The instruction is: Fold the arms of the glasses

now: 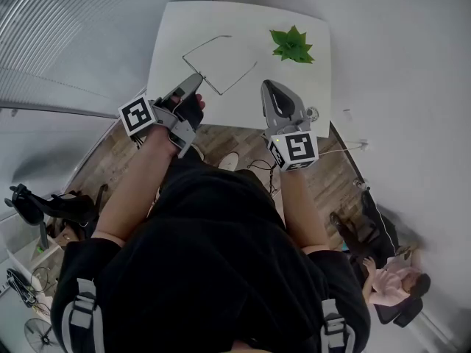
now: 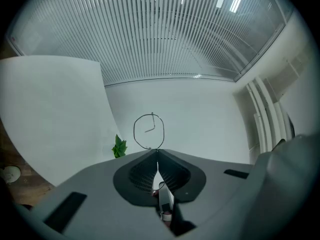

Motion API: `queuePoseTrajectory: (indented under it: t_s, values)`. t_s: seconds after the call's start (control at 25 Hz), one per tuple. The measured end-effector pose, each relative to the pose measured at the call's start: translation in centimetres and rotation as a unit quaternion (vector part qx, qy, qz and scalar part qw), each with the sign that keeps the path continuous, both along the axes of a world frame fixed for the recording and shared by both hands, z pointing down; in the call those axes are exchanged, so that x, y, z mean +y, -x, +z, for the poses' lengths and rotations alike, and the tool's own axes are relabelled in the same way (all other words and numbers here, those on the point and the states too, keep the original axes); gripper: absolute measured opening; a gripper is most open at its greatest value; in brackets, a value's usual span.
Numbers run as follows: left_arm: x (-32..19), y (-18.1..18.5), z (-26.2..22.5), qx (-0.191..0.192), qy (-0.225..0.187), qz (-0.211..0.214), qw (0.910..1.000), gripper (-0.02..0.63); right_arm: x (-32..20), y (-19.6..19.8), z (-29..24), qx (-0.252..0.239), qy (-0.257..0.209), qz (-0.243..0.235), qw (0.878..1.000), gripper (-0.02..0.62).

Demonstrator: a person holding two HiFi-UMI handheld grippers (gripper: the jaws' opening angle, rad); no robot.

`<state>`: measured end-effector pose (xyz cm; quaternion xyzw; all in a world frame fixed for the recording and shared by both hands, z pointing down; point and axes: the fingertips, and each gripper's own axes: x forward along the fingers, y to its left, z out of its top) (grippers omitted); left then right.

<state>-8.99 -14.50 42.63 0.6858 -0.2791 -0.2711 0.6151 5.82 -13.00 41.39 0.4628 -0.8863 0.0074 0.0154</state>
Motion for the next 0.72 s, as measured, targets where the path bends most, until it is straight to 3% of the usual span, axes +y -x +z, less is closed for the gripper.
queuePoseTrajectory:
  t_s: [0.44, 0.72]
  values:
    - [0.0, 0.0, -0.1, -0.003, 0.008, 0.002, 1.0, 0.014, -1.7, -0.1, 1.7, 0.122, -0.01, 0.014, 0.992, 0.049]
    - [0.2, -0.2, -0.6, -0.002, 0.007, 0.006, 1.0, 0.014, -2.2, -0.1, 2.7, 0.229, -0.036, 0.021, 0.973, 0.066]
